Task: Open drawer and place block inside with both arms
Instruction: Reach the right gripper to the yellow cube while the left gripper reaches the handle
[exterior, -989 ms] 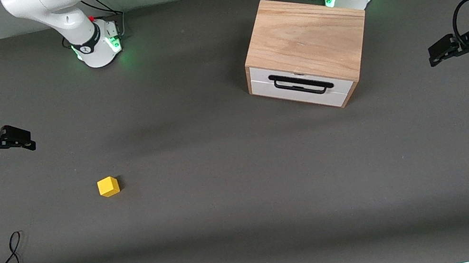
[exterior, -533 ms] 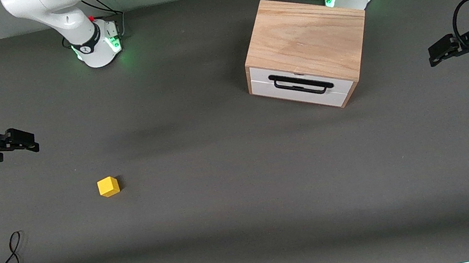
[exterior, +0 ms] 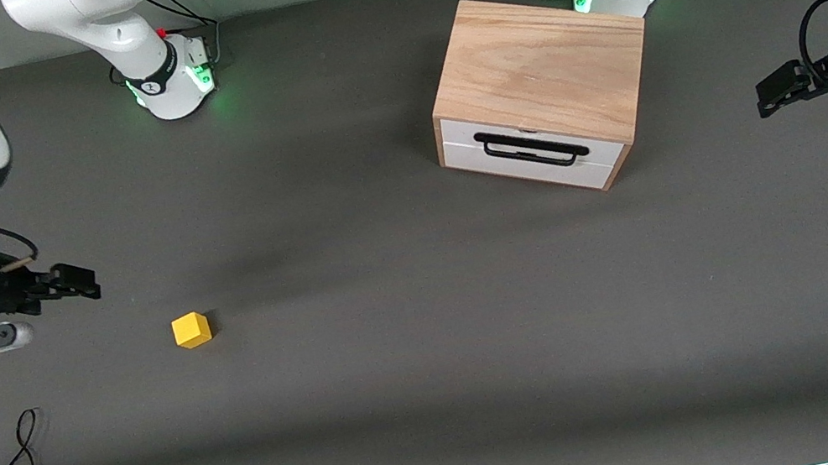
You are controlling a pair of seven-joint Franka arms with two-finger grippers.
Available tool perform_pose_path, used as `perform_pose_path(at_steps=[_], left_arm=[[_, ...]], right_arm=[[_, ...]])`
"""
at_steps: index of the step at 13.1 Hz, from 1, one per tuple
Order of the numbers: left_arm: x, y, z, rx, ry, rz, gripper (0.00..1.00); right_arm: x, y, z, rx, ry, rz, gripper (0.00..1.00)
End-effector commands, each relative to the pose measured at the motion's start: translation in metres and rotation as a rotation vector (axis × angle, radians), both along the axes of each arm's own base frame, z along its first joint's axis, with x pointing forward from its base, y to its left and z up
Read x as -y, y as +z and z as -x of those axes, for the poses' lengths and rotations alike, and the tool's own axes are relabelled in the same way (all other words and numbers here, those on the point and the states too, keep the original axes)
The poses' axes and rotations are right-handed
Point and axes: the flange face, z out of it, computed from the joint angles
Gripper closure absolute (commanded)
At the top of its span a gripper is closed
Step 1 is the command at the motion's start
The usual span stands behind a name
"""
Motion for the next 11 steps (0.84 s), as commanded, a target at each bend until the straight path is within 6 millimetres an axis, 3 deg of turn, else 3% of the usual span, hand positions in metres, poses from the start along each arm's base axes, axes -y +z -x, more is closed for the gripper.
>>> perform_pose_path(at_steps=[1, 2, 6, 9, 11], left_arm=[[0.005, -0.001, 0.000, 0.004, 0.003, -0.010, 0.00], [0.023, -0.007, -0.002, -0.003, 0.040, -0.018, 0.00], [0.123, -0.030, -0.003, -0.004, 0.235, -0.044, 0.00], [0.193, -0.035, 0.002, 0.042, 0.501, -0.049, 0.00], [0.238, -0.040, 0.012, 0.035, 0.703, -0.028, 0.00]], right_arm=[[-0.001, -0.031, 0.010, 0.015, 0.011, 0.009, 0.00], [-0.003, -0.045, 0.010, 0.014, 0.011, 0.007, 0.00], [-0.019, -0.104, 0.002, -0.006, 0.040, 0.010, 0.00], [-0.018, -0.139, -0.004, 0.007, 0.095, 0.010, 0.00], [-0.015, -0.175, 0.001, 0.029, 0.099, 0.013, 0.00]])
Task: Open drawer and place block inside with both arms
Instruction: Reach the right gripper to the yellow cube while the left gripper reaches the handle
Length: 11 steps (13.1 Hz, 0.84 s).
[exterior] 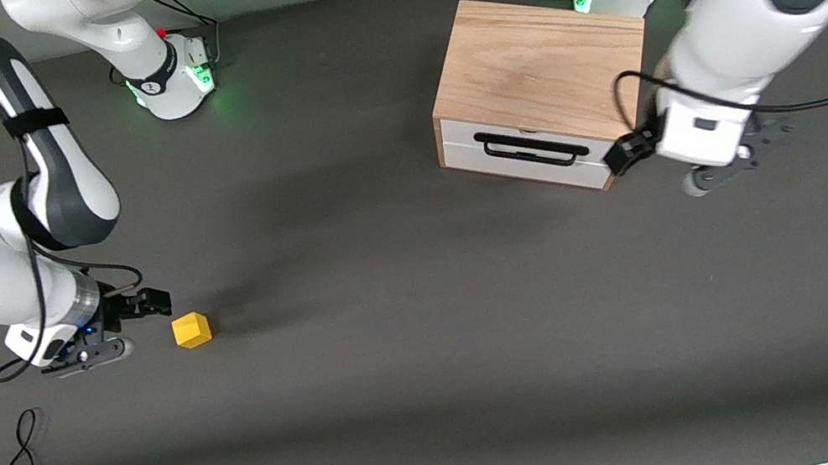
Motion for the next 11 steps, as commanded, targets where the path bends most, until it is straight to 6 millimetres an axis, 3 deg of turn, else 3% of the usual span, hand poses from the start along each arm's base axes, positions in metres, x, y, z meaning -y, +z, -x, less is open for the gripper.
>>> perform_pose_path(at_steps=[1, 4, 8, 11], left_arm=[[0.042, 0.000, 0.007, 0.002, 0.278, 0.023, 0.00], [0.082, -0.020, 0.027, -0.039, 0.468, -0.022, 0.00], [0.105, -0.034, 0.053, -0.089, 0.566, -0.097, 0.00], [0.112, -0.049, 0.063, -0.098, 0.586, -0.114, 0.00]], right_arm=[[0.003, -0.046, 0.008, 0.029, 0.034, 0.007, 0.00], [0.003, -0.078, 0.006, 0.059, 0.037, 0.010, 0.00], [0.003, -0.117, 0.008, 0.095, 0.037, 0.014, 0.00], [0.001, -0.139, 0.010, 0.080, 0.041, 0.015, 0.00]])
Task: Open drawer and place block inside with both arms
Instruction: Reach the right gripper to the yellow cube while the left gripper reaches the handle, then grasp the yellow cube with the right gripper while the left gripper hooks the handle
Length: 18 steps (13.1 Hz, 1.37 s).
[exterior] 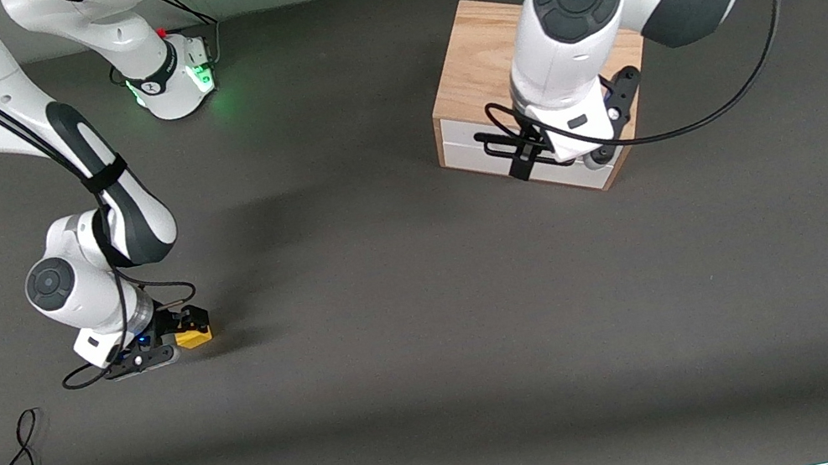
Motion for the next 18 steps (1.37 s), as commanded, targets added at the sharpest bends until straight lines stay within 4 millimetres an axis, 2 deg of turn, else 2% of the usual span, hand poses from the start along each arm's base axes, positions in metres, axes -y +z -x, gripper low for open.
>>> perform_pose_path(at_steps=[1, 2, 8, 14, 15, 17, 18], left_arm=[[-0.001, -0.006, 0.007, -0.005, 0.087, -0.015, 0.00], [0.000, -0.011, 0.009, -0.012, 0.095, -0.022, 0.00], [-0.012, -0.079, 0.020, -0.008, 0.141, -0.041, 0.00], [-0.016, -0.121, 0.027, -0.006, 0.176, -0.050, 0.00], [-0.016, -0.129, 0.029, -0.003, 0.177, -0.049, 0.00], [-0.011, -0.144, 0.033, 0.008, 0.183, -0.049, 0.00], [-0.010, -0.150, 0.034, 0.010, 0.181, -0.049, 0.00]], right_arm=[[-0.013, -0.013, 0.002, -0.004, 0.048, -0.003, 0.00], [-0.012, -0.012, 0.003, -0.006, 0.048, -0.003, 0.00], [-0.011, -0.010, 0.005, -0.029, 0.057, -0.002, 0.05], [-0.011, -0.008, 0.003, -0.025, 0.055, -0.003, 0.08], [-0.011, -0.007, 0.002, -0.023, 0.057, -0.003, 0.16], [-0.012, -0.006, 0.002, -0.021, 0.058, -0.003, 0.39], [-0.012, -0.005, 0.001, -0.018, 0.058, -0.003, 0.48]])
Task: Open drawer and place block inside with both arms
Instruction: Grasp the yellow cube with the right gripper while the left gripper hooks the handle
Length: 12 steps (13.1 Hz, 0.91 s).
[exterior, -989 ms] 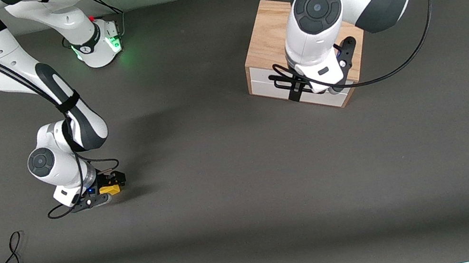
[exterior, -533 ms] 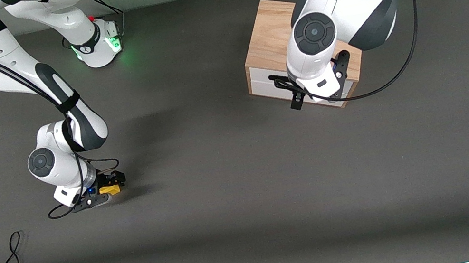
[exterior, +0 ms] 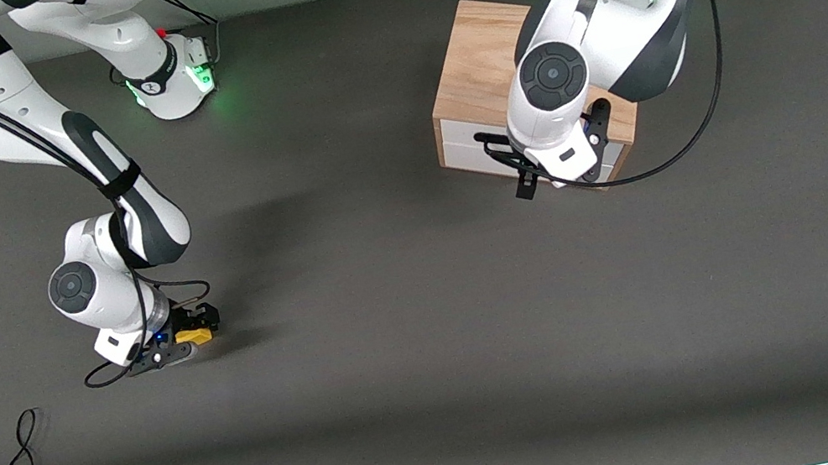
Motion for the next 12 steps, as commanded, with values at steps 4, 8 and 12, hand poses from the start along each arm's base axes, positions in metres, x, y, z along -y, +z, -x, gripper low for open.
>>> perform_pose_path(at_steps=[4, 8, 12], left_arm=[[0.006, -0.028, 0.006, 0.008, 0.017, -0.013, 0.00], [0.007, -0.043, 0.001, 0.016, 0.014, -0.017, 0.00], [0.006, -0.057, 0.000, 0.003, 0.011, -0.036, 0.00]], right_arm=[[0.000, 0.013, -0.005, 0.009, 0.027, 0.003, 0.65], [-0.001, 0.030, -0.016, -0.029, 0.027, 0.004, 0.69], [-0.001, 0.054, -0.026, -0.032, 0.023, 0.003, 0.71]])
